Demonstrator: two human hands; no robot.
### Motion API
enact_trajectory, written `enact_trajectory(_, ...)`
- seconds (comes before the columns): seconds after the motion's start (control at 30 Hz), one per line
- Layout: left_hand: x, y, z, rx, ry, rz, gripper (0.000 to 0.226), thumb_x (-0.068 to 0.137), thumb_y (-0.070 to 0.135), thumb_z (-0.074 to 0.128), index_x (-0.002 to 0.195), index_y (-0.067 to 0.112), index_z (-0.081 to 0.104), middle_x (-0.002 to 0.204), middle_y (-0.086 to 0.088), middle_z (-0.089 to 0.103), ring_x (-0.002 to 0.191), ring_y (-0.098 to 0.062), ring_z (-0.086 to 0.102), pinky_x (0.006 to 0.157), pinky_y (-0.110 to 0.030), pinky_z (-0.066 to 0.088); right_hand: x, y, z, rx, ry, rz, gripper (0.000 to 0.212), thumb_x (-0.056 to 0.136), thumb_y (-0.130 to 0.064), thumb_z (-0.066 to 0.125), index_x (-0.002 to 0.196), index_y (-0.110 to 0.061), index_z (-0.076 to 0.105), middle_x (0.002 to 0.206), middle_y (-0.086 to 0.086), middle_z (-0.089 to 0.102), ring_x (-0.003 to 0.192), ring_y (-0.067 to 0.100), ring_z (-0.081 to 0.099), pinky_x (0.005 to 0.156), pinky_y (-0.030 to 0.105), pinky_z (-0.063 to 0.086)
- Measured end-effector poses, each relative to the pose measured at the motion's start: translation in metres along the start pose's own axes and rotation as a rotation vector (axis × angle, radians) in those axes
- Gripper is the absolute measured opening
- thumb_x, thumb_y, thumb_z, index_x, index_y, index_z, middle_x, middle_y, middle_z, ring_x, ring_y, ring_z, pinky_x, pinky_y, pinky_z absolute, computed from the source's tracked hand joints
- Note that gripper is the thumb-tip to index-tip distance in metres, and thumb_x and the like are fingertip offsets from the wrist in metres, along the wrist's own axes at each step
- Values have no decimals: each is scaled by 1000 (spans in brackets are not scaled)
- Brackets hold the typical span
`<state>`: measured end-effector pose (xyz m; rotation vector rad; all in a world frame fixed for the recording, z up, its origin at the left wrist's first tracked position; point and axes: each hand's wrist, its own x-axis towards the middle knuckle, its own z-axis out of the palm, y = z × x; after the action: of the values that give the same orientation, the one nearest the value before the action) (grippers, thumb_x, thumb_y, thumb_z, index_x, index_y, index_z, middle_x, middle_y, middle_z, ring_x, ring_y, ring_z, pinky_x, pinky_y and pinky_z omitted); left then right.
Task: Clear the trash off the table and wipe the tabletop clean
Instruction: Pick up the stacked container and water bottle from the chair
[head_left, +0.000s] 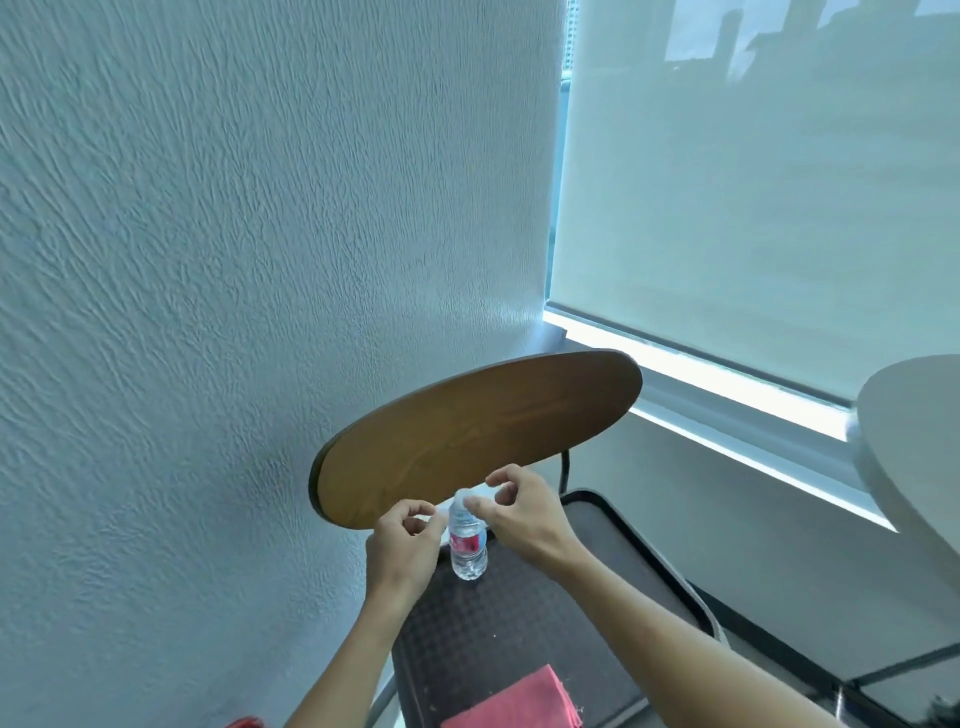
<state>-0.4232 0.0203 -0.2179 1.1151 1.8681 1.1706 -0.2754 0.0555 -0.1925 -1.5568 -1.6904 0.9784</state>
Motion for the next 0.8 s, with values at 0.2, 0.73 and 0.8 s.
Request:
enact_trajectory(0.2, 32, -41, 22, 132, -107, -91, 30, 84, 32, 72, 109, 20, 63, 91, 3, 65, 81, -9, 61, 62, -22, 44, 35, 23, 25, -47, -77, 107, 53, 83, -38, 68, 129, -17, 52, 115, -1, 56, 102, 12, 55, 93, 31, 48)
enact_trajectory(0.73, 88, -102, 85, 243, -335, -96, 62, 74, 21, 82, 128, 21, 52, 124, 0, 65, 113, -19, 63, 94, -36, 53, 92, 92, 75, -122, -251, 179, 84, 64, -49, 80, 136, -22, 46, 127, 1, 53, 112, 16, 56, 90, 28, 49)
enact_trajectory(0.8, 91, -105, 87, 251, -345, -94, 57, 75, 19, 81, 125, 22, 54, 118, 5, 65, 111, -16, 63, 91, -30, 53, 95, 96, 79, -126, -246, 161, 73, 61, -46, 81, 124, -20, 54, 116, 0, 60, 101, 14, 60, 84, 30, 52)
